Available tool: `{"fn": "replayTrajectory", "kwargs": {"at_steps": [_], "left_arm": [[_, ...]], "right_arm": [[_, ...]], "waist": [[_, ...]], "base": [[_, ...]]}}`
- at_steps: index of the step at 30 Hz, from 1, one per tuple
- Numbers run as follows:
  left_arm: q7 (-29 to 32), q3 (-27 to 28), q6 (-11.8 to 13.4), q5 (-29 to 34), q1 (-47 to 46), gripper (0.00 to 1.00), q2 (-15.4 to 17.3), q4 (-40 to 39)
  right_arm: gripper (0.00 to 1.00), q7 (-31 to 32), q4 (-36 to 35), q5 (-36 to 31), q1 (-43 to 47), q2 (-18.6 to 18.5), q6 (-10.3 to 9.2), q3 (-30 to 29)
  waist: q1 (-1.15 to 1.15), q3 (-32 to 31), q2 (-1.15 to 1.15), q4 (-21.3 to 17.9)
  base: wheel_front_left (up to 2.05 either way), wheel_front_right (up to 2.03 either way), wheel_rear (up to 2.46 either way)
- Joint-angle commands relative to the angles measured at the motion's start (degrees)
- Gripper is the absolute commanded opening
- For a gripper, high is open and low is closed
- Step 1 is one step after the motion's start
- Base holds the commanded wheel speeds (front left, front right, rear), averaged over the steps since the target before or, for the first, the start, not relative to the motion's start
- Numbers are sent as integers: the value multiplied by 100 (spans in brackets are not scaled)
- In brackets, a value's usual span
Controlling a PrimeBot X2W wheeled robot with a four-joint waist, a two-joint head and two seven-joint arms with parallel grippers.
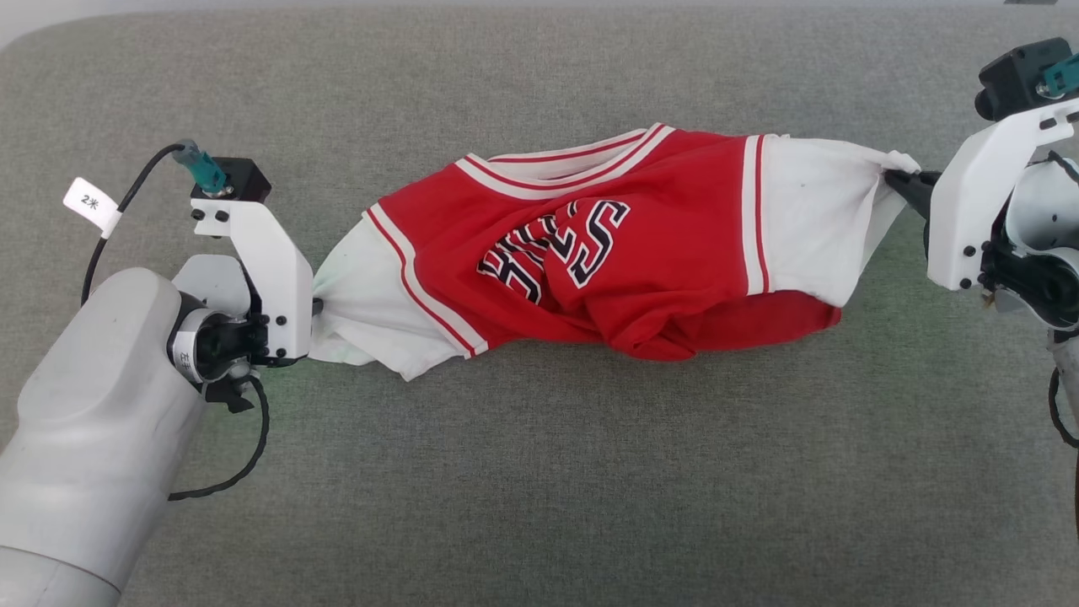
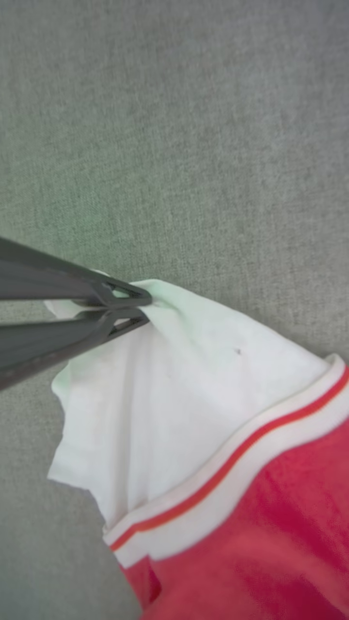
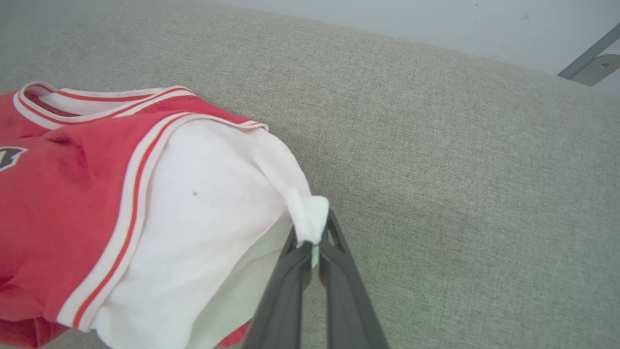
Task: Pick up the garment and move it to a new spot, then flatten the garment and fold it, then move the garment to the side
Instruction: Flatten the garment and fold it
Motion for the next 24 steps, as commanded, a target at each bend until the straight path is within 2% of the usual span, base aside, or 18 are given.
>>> {"fn": "replayTrajectory", "kwargs": {"at_steps": [1, 10, 24], "left_arm": [[-40, -3, -21, 39, -62, 0, 26, 46], [-170, -57, -178, 18, -101, 0, -45, 240], [-427, -116, -336, 60, -184, 0, 20, 511]], "right_arm": [[0, 50, -13, 29, -24, -29, -4, 4], [0, 341, -164, 179, 388, 31, -3, 69], [0, 645, -1082, 309, 1623, 308, -3, 77]], "waist": [[0, -21, 0, 0], [0, -42, 0, -20], [0, -33, 0, -97]], "base": [[0, 0, 0], [0, 0, 0], [0, 0, 0]]}}
